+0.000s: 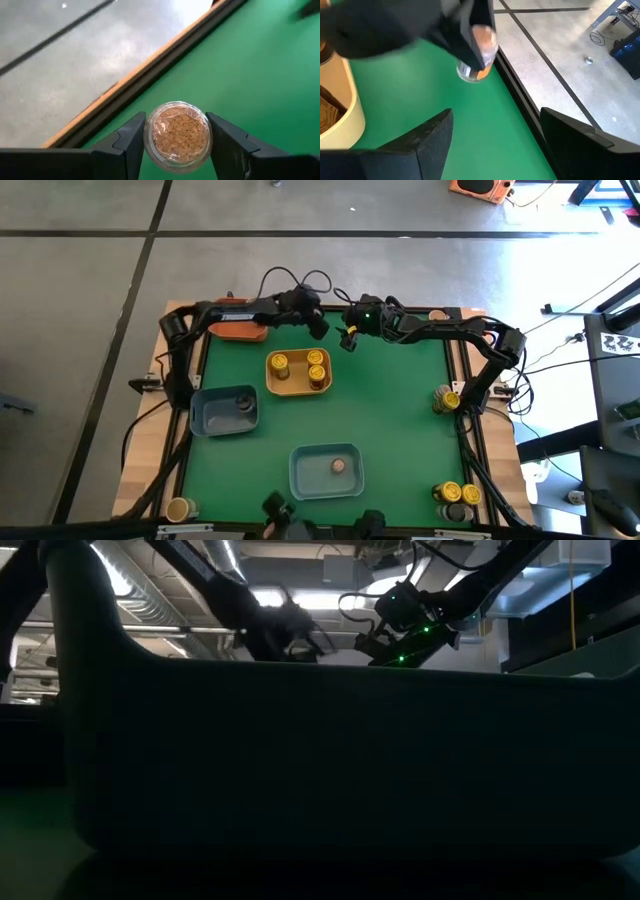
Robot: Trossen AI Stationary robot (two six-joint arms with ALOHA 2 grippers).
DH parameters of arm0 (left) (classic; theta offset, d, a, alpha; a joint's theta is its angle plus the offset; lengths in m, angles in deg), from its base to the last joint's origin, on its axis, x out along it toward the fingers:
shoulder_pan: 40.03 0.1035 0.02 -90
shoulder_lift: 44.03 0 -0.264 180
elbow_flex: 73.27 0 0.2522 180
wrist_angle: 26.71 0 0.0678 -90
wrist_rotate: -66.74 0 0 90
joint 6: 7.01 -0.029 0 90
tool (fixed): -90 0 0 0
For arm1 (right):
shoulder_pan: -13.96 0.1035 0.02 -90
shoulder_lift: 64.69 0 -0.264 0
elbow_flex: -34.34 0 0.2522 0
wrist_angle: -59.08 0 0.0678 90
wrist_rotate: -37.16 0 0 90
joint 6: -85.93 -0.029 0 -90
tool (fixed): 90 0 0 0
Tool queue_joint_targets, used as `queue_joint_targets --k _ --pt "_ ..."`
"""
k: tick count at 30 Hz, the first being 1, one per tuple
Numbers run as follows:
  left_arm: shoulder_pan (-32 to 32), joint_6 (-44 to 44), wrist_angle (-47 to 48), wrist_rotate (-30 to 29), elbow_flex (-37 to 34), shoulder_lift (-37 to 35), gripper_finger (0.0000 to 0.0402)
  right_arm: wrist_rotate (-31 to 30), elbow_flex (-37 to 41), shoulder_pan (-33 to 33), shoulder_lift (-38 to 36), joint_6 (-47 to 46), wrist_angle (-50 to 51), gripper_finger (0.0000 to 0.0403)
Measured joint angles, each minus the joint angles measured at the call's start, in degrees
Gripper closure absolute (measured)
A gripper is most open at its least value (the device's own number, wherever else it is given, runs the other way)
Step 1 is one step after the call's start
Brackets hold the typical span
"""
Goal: Sort spices by type
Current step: Put the white transparent seasoning bottle into the light blue bin
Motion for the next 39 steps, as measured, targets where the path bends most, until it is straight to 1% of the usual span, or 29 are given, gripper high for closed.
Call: queue_joint_targets --k 4,8,10,15,17,20,24,28,32,36,39 --pt "-1.88 0.66 2.12 -0.94 0.02 -5.80 0.0226 0.01 0.00 0.00 0.01 0.00 0.01 0.0107" --pt "-3.97 1.12 7.37 -4.10 0.02 -11.68 0.0226 -0.03 0.00 0.00 0.01 0.00 -0.07 0.0107" --pt "-5.06 1.35 10.45 -4.58 0.02 -14.89 0.0225 -0.02 0.00 0.00 0.01 0.00 0.02 0.0107" --pt "-9.31 3.71 21.91 -5.98 0.02 -23.49 0.0225 0.01 0.00 0.00 0.01 -0.54 0.11 0.0107" --pt "-11.46 5.83 27.64 -7.62 0.02 -26.94 0.0225 0.20 0.00 0.00 0.02 -1.74 0.10 0.0107" --pt "-14.81 9.23 34.83 -8.17 0.02 -32.01 0.0224 1.12 0.00 0.00 0.01 -2.94 -0.15 0.0107" --pt "-20.02 14.02 40.85 -8.29 -0.28 -36.85 0.0224 2.46 0.00 0.00 0.03 -3.02 -0.13 0.0107" --pt "-25.97 16.93 40.48 -8.41 -3.74 -40.96 0.0224 3.55 0.00 0.17 -0.30 -2.97 0.18 0.0107" --pt "-32.36 18.50 36.66 -8.64 -7.83 -42.73 0.0224 3.40 0.07 1.79 -5.49 -2.21 5.77 0.0107" --pt "-38.24 18.05 30.76 -8.41 -11.60 -42.27 0.0224 2.93 0.01 5.64 -11.34 -1.57 12.71 0.0107" --pt "-41.89 18.22 26.15 -8.51 -13.26 -41.01 0.0224 2.92 0.02 10.10 -15.15 -2.03 16.86 0.0107"
